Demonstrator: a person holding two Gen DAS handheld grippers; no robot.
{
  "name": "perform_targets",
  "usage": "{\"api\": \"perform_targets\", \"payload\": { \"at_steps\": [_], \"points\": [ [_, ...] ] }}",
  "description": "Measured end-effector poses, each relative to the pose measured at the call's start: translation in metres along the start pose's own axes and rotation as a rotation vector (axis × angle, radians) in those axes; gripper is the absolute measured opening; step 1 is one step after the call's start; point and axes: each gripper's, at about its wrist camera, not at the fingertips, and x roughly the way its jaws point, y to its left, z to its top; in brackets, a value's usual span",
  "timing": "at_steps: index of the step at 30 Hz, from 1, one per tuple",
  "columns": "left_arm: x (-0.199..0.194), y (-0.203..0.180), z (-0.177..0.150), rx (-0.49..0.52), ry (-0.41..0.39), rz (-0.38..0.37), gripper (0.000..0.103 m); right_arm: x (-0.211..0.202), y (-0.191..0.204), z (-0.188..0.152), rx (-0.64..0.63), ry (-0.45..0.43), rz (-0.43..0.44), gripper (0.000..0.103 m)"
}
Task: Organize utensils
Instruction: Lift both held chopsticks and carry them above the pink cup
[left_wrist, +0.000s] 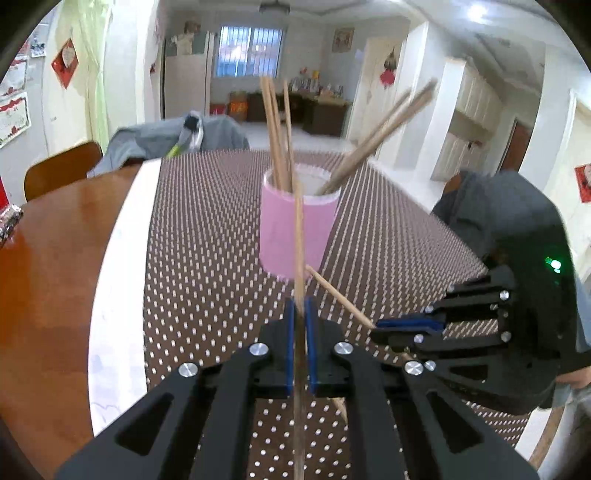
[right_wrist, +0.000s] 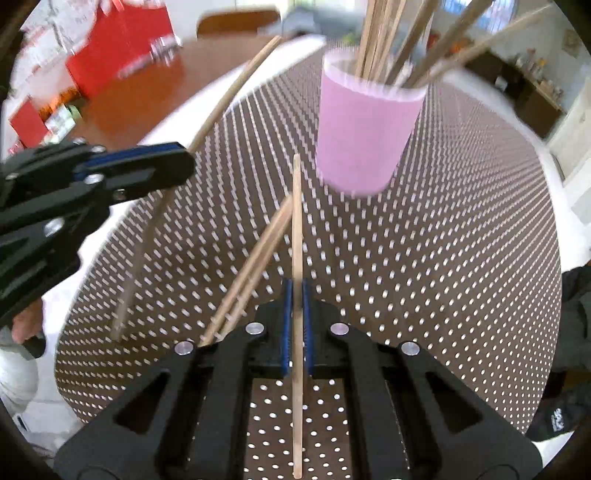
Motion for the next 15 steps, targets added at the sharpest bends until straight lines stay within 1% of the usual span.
{"api": "perform_targets", "payload": {
  "at_steps": [2, 4, 8, 11, 13, 15],
  "points": [
    [-0.012, -0.001, 0.005, -0.01, -0.064, -0.011, 0.006, -0.02, 0.003, -0.001, -0.009, -0.098, -0.015, 0.006],
    [-0.023, -0.003, 0.01, -0.009, -0.128, -0.016, 0.006, -0.039, 0.004, -0.001, 0.006, -0.189, -0.005, 0.006],
    [-0.039, -0.009, 0.02, 0.001, -0.223, -0.029, 0.006, -0.071, 0.01, 0.004, 0.019, -0.358, 0.003, 0.006],
    [-0.047, -0.012, 0.029, 0.011, -0.279, -0.043, 0.006, -0.085, 0.011, 0.011, 0.03, -0.452, 0.009, 0.006],
    [-0.052, -0.014, 0.037, 0.014, -0.321, -0.048, 0.006, -0.09, 0.014, 0.015, 0.03, -0.522, -0.009, 0.006],
    [-0.053, -0.016, 0.046, 0.017, -0.344, -0.053, 0.006, -0.097, 0.012, 0.022, 0.052, -0.598, 0.007, 0.006]
  ]
}}
